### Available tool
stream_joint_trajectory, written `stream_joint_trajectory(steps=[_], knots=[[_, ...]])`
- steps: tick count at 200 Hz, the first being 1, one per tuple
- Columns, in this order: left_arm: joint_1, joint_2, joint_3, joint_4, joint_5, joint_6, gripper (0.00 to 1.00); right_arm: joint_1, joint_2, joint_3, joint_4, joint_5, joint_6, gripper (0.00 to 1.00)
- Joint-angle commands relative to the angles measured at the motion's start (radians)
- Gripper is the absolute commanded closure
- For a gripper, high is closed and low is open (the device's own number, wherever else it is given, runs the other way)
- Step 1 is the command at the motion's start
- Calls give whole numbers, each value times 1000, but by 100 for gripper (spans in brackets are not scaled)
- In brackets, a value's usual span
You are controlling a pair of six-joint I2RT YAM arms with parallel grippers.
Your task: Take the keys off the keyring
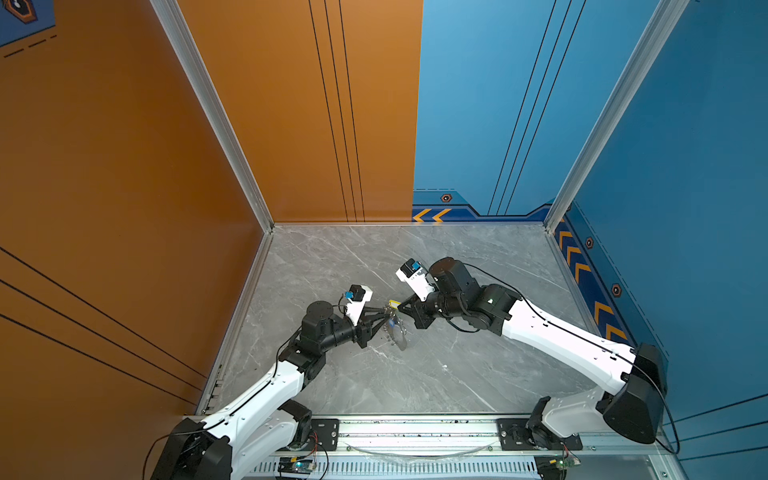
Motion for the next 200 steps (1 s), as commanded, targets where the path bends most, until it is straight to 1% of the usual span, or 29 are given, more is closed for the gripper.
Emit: stream_joint_trajectory(steps=[1,13,45,96,140,147,166,188,200], knots=[[9,2,26,-19,53,98,69,-5,2,35,23,-32,-12,100],[11,-7,24,-19,69,138,68,-7,2,32,23,-35,-14,100],[19,-40,20,-19,85,197,67,-9,12,33,23,-44,-14,100],[28,-49,24,-19,77,220,67,-7,18,39,20,-57,-11,100],[29,-24,35,-19,71,244,68,0,15,36,20,-79,-18,100],[29,-17,39,-19,75,243,69,0,15,35,20,-80,-18,100],[28,0,49,-20,95,235,77,1,15,35,18,-69,-18,100],[28,4,49,-20,94,231,80,1,14,33,18,-61,-17,100],[28,0,45,-20,89,232,84,2,14,34,18,-61,-15,100]])
